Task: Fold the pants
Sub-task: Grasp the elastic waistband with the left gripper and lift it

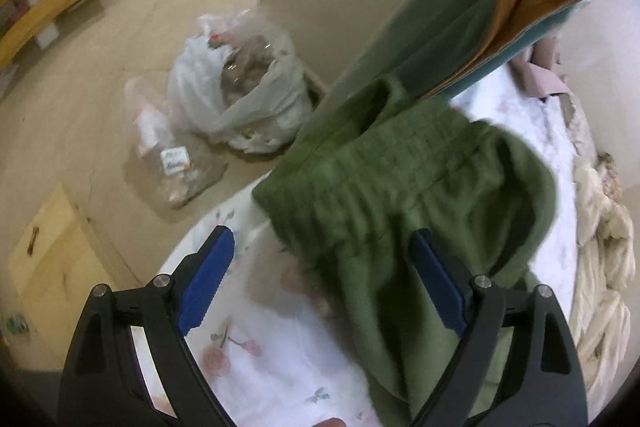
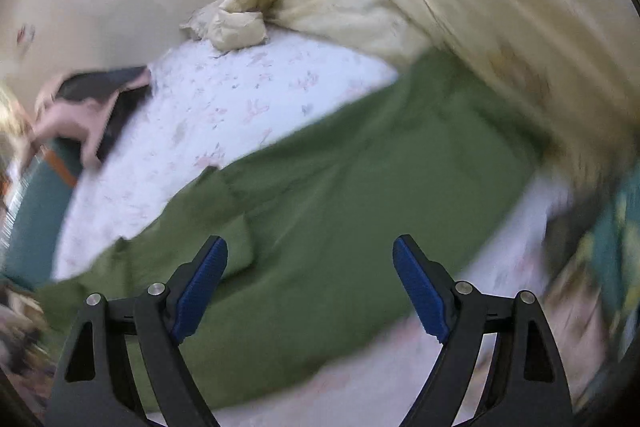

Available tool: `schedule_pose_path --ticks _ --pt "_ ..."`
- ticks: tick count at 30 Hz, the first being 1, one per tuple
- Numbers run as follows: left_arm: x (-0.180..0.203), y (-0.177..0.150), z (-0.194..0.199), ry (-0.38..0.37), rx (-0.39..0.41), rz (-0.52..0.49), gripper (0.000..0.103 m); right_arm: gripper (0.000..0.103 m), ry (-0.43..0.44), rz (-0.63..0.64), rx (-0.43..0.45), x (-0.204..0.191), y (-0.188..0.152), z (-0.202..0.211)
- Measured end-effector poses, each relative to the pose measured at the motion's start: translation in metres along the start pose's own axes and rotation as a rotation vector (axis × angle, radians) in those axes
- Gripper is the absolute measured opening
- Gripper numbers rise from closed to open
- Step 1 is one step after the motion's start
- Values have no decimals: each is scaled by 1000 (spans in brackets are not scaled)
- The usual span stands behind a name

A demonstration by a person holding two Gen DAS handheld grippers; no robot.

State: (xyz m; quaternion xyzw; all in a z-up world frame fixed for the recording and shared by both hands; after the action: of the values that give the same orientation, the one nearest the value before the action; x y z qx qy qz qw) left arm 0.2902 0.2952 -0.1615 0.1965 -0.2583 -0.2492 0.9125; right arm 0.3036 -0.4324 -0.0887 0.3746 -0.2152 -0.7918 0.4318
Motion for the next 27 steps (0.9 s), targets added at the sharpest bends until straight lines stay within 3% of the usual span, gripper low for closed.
schedule_pose_path --ticks 5,10,11,12,14,15,17,20,21,22,24,27 --pt "-1 -17 -18 -25 -37 36 88 87 -35 -205 -96 58 -35 -26" --pt "4 -17 -33 -29 -37 13 87 79 -19 -229 -24 82 -23 -57" --pt "6 -16 -35 -50 -36 14 78 79 -6 -232 1 83 -17 -65" --pt "11 -16 -37 -74 -34 0 62 76 3 -243 15 85 -12 -72" --pt "21 -16 -40 -91 -45 -52 45 72 20 -301 50 93 -6 -81" --pt "24 -15 -38 -90 -28 -60 35 65 31 -332 71 97 -3 -86" --pt "29 -15 -33 -76 -1 -92 25 55 28 -340 89 100 -2 -92" --pt "43 -17 -15 -19 61 -194 18 45 21 -287 90 94 -1 -97" --pt "47 -18 -9 -7 82 -218 16 18 24 -270 84 93 -1 -99" --pt "53 -18 -1 1 105 -242 15 0 42 -256 60 90 -3 -103" --pt "61 -17 10 11 139 -286 13 2 23 -198 51 81 -4 -103" --pt "61 -8 27 -10 161 -281 12 1 23 -223 92 79 4 -91"
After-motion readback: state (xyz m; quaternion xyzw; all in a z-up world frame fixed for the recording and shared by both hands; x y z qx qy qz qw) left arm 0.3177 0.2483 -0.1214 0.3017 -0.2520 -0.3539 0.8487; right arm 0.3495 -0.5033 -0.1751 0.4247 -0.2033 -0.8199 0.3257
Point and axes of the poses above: each gripper's, at about its wrist camera, not at the fingertips, and z roughly against the way its jaws point, x to its right, y to its top, the point moved 1 cm from there along -z, roughly the way its jaws point, and after that the axes turned 15 degrees about x, right-handed, at the moved point
